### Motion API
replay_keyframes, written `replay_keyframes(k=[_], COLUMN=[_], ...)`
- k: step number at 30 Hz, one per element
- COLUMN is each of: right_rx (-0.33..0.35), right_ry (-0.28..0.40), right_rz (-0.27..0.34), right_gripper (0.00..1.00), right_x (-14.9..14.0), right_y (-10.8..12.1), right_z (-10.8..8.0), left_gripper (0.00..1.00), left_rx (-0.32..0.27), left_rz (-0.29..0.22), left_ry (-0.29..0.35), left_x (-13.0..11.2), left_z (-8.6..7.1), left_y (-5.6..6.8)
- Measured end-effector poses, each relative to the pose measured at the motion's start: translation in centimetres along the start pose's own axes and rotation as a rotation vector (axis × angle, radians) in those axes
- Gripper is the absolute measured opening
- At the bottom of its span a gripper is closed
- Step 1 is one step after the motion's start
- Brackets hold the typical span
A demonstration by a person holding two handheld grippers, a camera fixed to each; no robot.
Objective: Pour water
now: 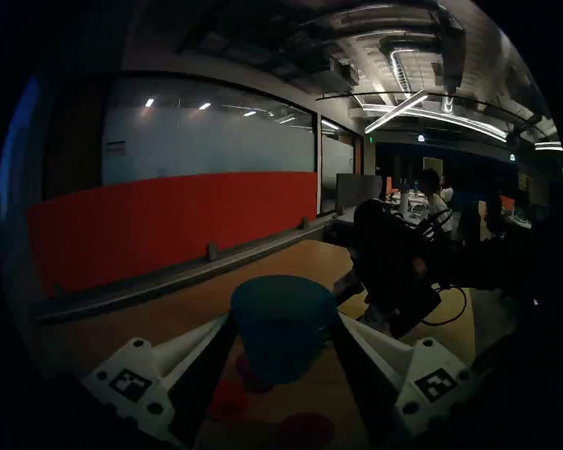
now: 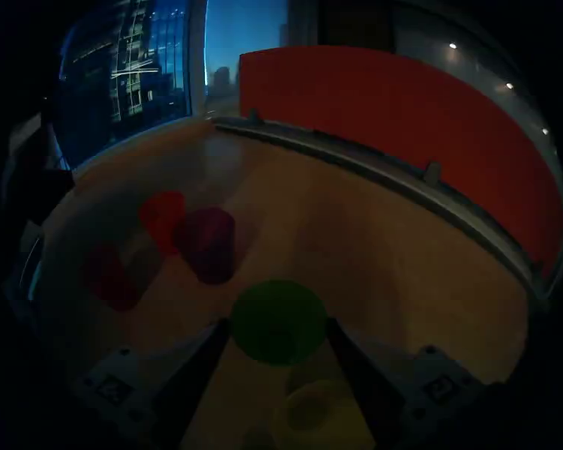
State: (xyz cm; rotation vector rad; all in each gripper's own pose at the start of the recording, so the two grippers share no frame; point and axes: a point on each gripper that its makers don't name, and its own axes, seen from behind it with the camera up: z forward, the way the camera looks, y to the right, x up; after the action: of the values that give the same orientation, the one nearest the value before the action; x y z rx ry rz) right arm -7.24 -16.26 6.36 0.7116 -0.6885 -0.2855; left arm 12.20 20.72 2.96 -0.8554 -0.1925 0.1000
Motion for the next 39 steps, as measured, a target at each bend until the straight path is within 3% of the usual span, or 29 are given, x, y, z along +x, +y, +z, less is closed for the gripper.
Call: replay_keyframes(k=[24,32,39], right_rx=[-0.01,-0.004,-0.005], right_ry=[-0.01,0.037,0.09], right_rz=[0.015,0.011,-0.01], right_gripper=[0.94,0.94,0.93], right_x=[-0.5,0.7,2.2], right_y=[0.0,-0.4,-1.2], right_z=[1.6,0.4,-1.9], left_gripper=[0.86,0.85,0.85], left_rx=[-0.002,-0.005,-0.01], left_rz=[-0.008,-0.004,0.002], left_ry=[-0.005,-0.002,0.006], left_x=[-0.7,-0.4,0.1], left_z=[0.2,-0.2,-0.7], left_y=[-0.3,0.2,1.0])
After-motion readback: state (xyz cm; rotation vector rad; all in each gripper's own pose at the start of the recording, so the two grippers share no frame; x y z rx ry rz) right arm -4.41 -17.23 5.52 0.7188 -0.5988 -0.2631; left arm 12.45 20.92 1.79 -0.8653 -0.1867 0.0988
